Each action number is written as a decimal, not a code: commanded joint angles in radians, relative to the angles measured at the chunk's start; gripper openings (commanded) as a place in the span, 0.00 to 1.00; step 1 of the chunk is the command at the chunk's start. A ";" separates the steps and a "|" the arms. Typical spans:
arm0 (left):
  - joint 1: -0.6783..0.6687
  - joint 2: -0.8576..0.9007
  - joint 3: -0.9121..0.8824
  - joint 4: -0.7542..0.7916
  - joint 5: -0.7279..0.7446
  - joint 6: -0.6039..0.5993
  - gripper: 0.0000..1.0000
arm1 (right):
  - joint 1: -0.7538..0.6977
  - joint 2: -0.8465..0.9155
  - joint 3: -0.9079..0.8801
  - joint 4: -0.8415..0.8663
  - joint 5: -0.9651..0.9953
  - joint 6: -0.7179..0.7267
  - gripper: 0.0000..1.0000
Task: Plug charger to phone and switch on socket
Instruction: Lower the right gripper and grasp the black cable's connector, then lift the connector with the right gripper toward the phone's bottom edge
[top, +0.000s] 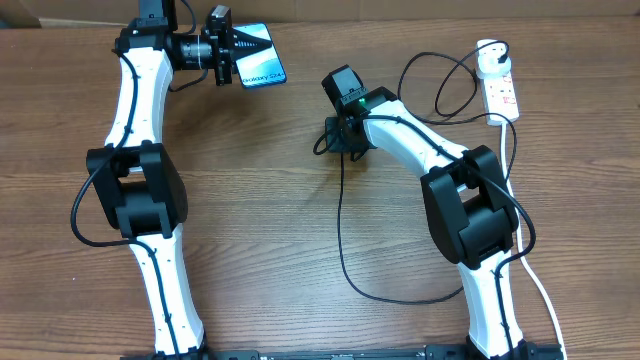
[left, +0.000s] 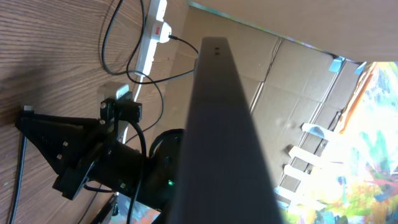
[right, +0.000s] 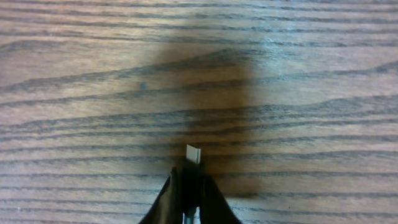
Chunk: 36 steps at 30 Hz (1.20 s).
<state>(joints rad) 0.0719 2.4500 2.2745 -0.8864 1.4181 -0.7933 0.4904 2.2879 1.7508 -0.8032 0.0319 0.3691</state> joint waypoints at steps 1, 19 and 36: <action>-0.003 -0.030 0.031 0.002 0.039 0.001 0.04 | 0.002 0.014 -0.037 -0.018 -0.026 0.005 0.04; -0.003 -0.030 0.031 0.002 0.050 0.002 0.04 | -0.150 -0.105 -0.034 -0.097 -0.751 -0.284 0.04; -0.007 -0.030 0.031 0.013 0.160 0.122 0.04 | -0.153 -0.304 -0.034 -0.213 -1.139 -0.430 0.04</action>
<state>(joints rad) 0.0719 2.4500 2.2745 -0.8749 1.4937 -0.7216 0.3355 2.0037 1.7138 -1.0107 -1.0035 -0.0372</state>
